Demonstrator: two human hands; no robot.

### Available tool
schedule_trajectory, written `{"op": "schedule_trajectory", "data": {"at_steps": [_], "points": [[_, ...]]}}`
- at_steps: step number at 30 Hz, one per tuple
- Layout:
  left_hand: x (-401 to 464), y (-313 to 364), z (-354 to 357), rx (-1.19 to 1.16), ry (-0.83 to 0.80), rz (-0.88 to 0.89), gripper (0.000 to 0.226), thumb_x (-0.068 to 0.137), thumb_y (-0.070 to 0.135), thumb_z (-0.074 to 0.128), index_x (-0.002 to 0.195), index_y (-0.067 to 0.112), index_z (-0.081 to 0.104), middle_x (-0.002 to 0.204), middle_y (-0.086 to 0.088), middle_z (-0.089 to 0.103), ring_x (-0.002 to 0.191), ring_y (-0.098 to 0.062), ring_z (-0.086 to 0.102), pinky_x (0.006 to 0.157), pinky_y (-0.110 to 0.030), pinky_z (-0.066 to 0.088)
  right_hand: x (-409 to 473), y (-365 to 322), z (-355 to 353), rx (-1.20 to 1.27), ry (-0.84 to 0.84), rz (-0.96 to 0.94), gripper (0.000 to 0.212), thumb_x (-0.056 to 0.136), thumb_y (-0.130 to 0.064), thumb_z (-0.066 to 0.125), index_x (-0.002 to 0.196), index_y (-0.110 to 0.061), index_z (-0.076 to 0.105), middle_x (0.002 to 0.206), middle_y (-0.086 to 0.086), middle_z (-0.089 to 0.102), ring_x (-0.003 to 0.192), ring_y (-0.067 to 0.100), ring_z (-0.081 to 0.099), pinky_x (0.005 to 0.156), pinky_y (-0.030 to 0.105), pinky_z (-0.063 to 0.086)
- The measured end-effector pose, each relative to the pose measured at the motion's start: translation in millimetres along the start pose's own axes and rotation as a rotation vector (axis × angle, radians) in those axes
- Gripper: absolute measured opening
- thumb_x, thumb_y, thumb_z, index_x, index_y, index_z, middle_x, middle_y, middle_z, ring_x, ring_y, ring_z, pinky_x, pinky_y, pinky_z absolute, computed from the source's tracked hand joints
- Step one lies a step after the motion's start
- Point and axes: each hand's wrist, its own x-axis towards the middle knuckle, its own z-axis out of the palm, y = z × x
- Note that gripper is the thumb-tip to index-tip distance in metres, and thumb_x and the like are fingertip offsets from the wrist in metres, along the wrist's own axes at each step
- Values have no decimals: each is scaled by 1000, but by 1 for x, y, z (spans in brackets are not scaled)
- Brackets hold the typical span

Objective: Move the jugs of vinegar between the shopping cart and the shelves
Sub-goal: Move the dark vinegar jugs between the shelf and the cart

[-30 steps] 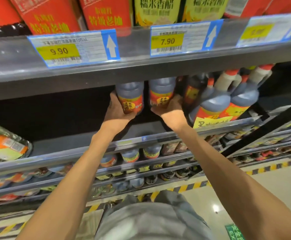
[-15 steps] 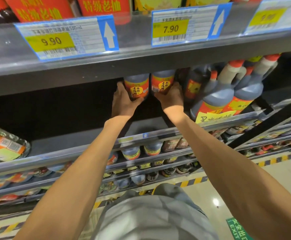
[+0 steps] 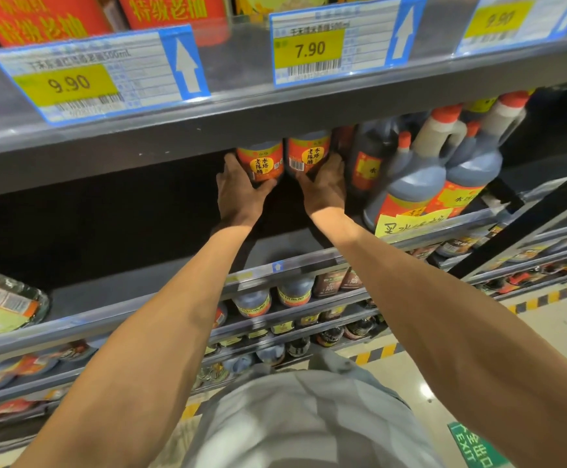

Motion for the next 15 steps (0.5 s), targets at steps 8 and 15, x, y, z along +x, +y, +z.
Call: {"op": "schedule_trajectory", "data": {"at_steps": [8,15], "points": [[5,3,0,24,-23,-6,77,82,36,82,141,15,37,144,-8,50,138,-30,42,107,-48,44,0,-1,6,-37,-6,16,78,100,-28,62,159,-3,17,162,21,28,146,37,36,116,41,33],[9,5,5,41,-10,10,74,83,35,81,140,14,38,143,-6,52,138,-30,41,108,-48,45,-3,-4,17,-88,70,8,78,103,-27,58,160,1,11,161,25,29,146,39,36,119,43,32]]}}
